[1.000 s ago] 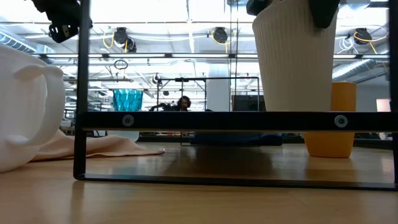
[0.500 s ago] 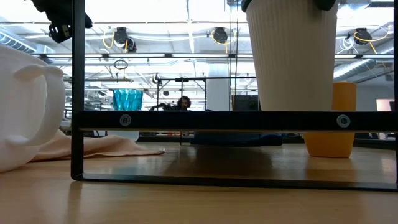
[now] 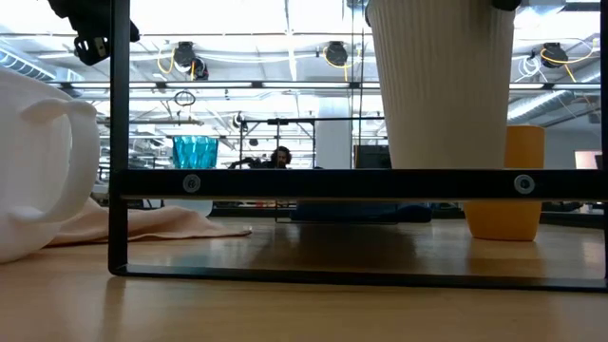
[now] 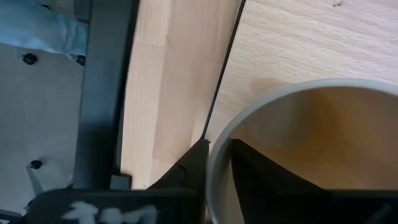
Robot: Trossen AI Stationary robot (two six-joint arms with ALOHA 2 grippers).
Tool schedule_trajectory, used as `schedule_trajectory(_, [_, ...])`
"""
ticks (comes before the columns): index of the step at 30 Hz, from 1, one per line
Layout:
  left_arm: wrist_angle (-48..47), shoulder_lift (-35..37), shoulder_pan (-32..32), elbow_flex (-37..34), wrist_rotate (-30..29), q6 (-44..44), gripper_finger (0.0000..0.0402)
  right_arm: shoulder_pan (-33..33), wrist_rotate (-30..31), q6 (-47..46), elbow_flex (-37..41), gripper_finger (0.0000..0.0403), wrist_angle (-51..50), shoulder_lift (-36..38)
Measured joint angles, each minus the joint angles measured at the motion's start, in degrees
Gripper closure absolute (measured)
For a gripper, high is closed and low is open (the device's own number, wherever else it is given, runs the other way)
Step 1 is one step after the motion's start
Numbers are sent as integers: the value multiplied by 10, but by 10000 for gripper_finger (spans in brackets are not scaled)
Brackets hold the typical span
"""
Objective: Stack small to large cups/mugs on shelf
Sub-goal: Put the white cup on the shelf
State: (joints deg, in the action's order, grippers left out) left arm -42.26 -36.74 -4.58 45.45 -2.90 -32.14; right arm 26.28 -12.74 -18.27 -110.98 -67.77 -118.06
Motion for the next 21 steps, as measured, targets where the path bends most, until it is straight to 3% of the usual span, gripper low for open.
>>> schedule_trajectory(21, [0, 0, 0, 0, 0, 4, 369, -8, 0, -21, -1, 341, 11, 18])
